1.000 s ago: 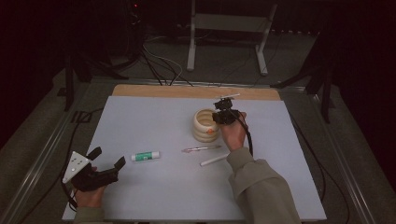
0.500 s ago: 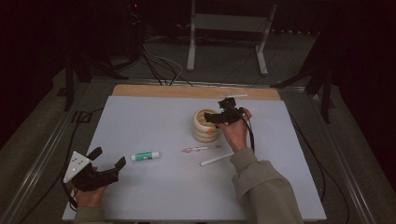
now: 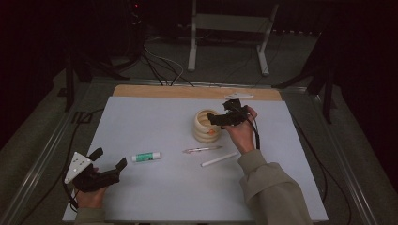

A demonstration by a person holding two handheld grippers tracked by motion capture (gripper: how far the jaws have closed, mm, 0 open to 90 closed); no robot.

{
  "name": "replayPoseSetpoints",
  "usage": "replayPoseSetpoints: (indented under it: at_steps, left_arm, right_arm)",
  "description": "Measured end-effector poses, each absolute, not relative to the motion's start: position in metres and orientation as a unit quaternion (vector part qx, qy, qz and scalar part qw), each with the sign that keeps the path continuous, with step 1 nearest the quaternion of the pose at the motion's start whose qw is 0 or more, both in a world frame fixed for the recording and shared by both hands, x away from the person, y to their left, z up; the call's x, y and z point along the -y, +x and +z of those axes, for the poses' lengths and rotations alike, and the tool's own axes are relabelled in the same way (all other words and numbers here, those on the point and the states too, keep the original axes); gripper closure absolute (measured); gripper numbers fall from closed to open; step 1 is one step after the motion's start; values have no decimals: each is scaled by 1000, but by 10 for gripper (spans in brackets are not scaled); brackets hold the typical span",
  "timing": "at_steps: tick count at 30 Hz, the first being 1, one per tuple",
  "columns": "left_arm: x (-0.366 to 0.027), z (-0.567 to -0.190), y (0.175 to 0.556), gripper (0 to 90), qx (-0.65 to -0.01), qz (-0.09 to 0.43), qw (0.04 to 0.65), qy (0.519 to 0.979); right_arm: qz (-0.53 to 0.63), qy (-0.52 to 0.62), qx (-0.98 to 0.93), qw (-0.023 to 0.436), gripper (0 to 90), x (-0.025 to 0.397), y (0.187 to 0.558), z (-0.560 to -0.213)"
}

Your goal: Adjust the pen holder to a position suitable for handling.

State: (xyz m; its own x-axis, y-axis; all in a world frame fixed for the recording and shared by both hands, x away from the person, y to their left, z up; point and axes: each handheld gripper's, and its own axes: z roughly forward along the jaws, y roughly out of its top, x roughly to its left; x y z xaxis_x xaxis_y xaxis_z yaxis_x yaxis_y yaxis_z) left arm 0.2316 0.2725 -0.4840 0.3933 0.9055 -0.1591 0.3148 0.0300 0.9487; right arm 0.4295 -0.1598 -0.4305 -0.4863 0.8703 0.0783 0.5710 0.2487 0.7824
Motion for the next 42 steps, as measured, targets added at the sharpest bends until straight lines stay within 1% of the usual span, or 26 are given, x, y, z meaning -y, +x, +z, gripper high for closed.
replayPoseSetpoints:
  at_steps: [9, 15, 24, 29, 33, 35, 42]
  left_arm:
    - [-272, -484, 231, 5, -476, 275, 537, 640]
    - [-273, -484, 231, 5, -475, 275, 537, 640]
    - [-272, -484, 231, 5, -475, 277, 535, 642]
    - [-273, -485, 230, 4, -476, 277, 534, 641]
    - [-273, -485, 229, 4, -477, 278, 533, 640]
    - [-274, -485, 229, 5, -478, 278, 533, 641]
    - [-274, -485, 229, 5, -478, 277, 533, 640]
  right_arm:
    - [415, 456, -763, 194, 0, 174, 416, -423]
    - [436, 447, -755, 201, 0, 190, 396, -422]
    - [448, 434, -751, 219, 0, 221, 363, -430]
    - [463, 438, -739, 219, 0, 242, 346, -433]
    - [474, 438, -726, 237, 0, 259, 331, -435]
    - [480, 442, -723, 228, 0, 268, 324, -438]
    - [477, 454, -719, 222, 0, 283, 297, -456]
